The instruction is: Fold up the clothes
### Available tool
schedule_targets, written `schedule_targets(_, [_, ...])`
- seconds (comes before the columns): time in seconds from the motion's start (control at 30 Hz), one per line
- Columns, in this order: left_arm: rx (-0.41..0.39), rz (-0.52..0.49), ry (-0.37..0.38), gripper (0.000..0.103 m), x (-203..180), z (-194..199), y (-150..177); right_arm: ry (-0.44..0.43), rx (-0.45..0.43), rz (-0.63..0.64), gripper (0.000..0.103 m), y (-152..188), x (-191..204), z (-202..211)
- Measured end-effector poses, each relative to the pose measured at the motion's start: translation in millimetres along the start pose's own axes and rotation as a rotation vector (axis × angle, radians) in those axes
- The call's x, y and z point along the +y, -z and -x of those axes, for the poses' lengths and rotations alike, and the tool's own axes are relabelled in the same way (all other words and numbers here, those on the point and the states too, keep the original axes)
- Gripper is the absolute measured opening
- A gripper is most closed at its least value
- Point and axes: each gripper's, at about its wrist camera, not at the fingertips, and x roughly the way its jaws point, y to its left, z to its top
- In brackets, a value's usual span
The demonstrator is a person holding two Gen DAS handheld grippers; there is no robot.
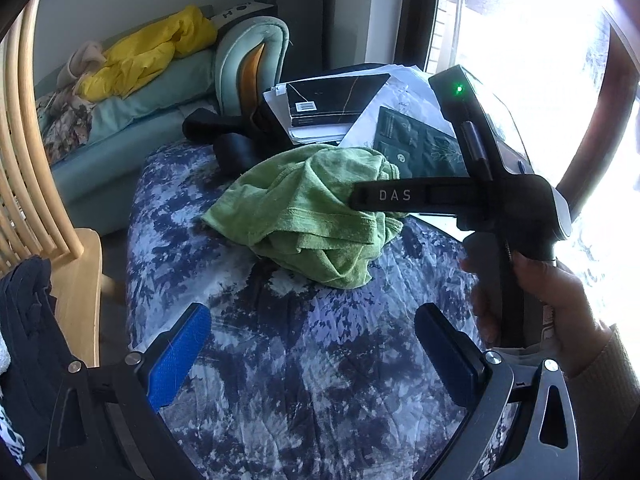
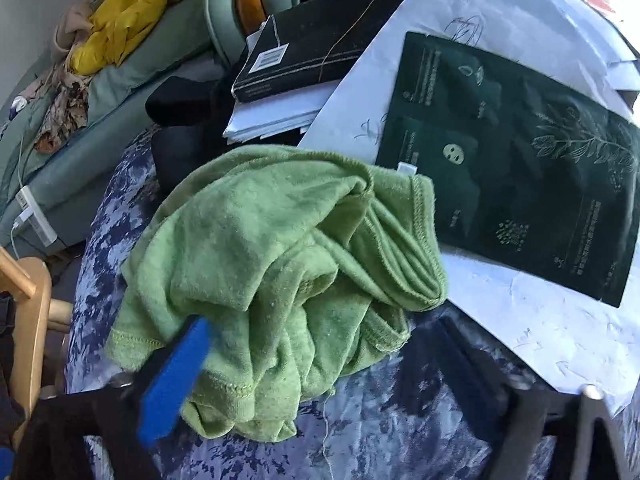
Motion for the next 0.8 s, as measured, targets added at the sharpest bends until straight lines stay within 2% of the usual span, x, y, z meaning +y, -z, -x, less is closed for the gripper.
schedule_targets(0.03, [0.001, 0.002, 0.000, 0.103, 1, 0, 0, -0.007, 0.009, 0.001, 0.065, 1, 0, -1])
schedule_targets(0.07, [0.002, 0.004, 0.001, 0.103, 1, 0, 0, -0.014, 0.017, 0.002, 0.055, 2, 1, -2])
schedule_targets(0.1, [0.002, 0.005, 0.002, 0.103, 2, 0, 0, -0.021, 0.022, 0.002, 0.051, 4, 3, -3])
schedule_targets(0.17, [0.001, 0.007, 0.003, 0.103, 3, 0, -1, -0.035, 0.031, 0.003, 0.030, 6, 5, -4])
schedule_targets(0.27, [0.001, 0.011, 0.007, 0.103, 4, 1, 0, -0.027, 0.028, 0.027, 0.012, 9, 11, -2])
schedule_targets(0.37, [0.004, 0.018, 0.013, 0.103, 5, 0, 0, 0.014, 0.020, 0.084, 0.006, 12, 20, 3])
schedule_targets(0.57, [0.014, 0.030, 0.012, 0.103, 5, -2, 2, 0.041, -0.010, 0.176, 0.002, 28, 30, 27])
schedule_targets(0.8, [0.019, 0.036, 0.005, 0.103, 5, -5, 4, 0.060, -0.070, 0.175, 0.001, 46, 26, 71])
